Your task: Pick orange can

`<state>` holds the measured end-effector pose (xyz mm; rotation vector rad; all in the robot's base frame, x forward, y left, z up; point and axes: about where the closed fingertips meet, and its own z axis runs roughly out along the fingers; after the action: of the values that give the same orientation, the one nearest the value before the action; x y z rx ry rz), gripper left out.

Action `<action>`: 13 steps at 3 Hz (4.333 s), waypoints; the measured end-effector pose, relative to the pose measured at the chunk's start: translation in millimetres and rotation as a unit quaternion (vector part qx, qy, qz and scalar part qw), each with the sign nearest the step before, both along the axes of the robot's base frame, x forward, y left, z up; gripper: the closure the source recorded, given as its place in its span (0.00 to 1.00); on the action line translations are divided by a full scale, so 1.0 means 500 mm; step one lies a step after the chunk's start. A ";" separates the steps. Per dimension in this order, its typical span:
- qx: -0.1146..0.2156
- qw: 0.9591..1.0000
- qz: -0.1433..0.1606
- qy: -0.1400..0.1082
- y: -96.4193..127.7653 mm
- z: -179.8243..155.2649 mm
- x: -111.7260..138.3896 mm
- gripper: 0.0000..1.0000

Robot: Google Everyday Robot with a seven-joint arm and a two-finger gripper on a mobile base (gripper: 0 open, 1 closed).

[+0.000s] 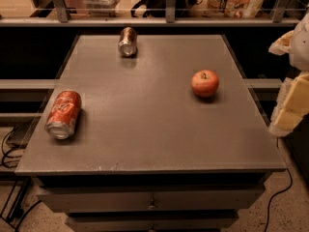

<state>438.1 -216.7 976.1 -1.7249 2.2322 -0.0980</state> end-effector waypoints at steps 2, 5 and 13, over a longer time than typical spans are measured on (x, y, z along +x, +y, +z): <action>0.044 0.999 -0.009 -0.010 -0.003 -0.010 0.020 0.00; 0.244 0.968 0.007 -0.062 0.130 -0.066 0.236 0.00; 0.405 0.910 -0.020 -0.087 0.525 -0.011 0.550 0.00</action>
Offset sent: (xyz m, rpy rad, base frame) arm 0.0378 -0.0104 -0.0228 0.3326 -0.0397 -0.0664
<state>713.1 45.9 970.6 -1.1493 1.7803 0.5658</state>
